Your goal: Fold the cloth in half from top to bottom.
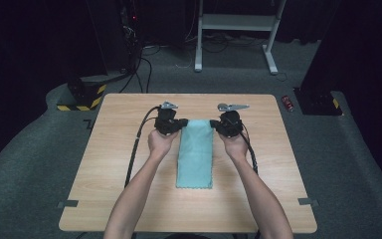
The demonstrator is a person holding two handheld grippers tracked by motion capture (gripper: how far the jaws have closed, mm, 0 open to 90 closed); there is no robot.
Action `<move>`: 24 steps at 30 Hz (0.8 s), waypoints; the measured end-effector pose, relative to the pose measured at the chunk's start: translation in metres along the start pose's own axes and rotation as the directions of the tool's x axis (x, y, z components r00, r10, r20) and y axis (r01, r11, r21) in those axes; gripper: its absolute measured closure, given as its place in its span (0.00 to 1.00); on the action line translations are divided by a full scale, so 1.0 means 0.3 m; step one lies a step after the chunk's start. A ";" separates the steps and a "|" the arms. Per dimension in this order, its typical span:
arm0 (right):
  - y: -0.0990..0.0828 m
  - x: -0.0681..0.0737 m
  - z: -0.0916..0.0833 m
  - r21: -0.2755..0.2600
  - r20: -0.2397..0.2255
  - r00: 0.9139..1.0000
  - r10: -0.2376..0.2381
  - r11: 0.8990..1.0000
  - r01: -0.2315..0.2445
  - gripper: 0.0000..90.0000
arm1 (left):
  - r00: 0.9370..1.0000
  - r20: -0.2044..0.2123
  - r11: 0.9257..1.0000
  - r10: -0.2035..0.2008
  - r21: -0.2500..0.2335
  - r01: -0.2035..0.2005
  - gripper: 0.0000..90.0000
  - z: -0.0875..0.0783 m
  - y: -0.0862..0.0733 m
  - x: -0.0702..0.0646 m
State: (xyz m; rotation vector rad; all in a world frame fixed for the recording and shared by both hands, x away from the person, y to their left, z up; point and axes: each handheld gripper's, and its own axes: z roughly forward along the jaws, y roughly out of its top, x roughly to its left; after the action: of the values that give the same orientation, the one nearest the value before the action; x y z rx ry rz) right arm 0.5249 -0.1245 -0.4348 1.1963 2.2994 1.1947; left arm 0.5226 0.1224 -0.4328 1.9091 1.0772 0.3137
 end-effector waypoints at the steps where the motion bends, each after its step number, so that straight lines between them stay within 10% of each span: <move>1: 0.003 -0.001 0.001 -0.001 0.003 1.000 -0.001 1.000 0.001 1.00 | 1.000 -0.003 1.000 0.001 -0.004 -0.002 0.99 0.000 0.004 -0.001; 24: -0.029 0.048 -0.040 -0.026 -0.024 0.997 -0.069 0.997 0.069 1.00 | 0.999 0.012 0.999 0.036 -0.018 -0.036 0.99 -0.046 -0.062 -0.021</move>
State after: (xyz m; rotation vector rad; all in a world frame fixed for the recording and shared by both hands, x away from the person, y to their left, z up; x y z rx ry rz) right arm 0.5045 -0.1223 -0.4325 1.0898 2.3167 1.2175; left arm 0.5003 0.1296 -0.4386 1.9144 1.0292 0.3303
